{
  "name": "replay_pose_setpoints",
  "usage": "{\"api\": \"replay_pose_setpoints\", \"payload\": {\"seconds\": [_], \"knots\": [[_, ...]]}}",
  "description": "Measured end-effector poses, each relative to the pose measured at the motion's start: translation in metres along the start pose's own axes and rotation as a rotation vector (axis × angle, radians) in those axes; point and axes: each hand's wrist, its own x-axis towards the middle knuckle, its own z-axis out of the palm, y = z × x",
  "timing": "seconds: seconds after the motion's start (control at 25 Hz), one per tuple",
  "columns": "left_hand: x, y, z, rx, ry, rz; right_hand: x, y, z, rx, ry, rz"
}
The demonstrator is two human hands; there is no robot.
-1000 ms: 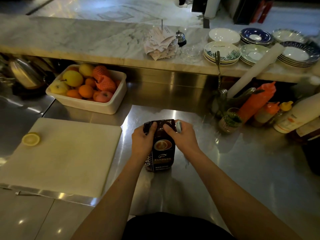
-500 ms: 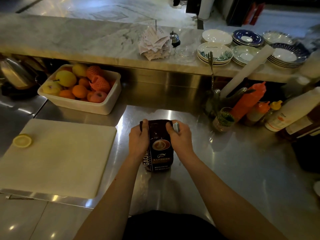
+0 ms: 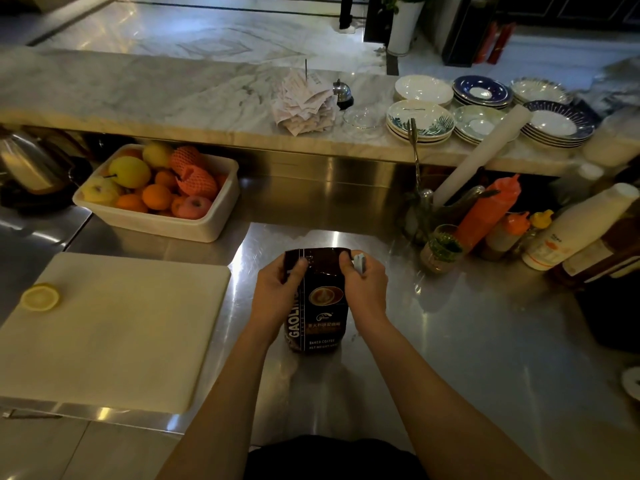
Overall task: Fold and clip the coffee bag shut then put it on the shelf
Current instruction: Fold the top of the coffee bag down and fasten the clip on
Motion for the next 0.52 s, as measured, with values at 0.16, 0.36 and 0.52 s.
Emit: {"api": "replay_pose_setpoints", "payload": {"seconds": [0.16,0.36,0.52], "knots": [[-0.001,-0.008,-0.005,0.043,0.015,0.017,-0.001,0.003,-0.001,0.053,-0.046,-0.040],[0.000,-0.013,-0.003,0.000,0.085,-0.001,0.001,0.020,-0.010,-0.151,-0.236,-0.088],[0.003,-0.014,-0.009,-0.002,-0.026,0.009,-0.001,0.025,-0.009,-0.169,-0.128,-0.073]]}}
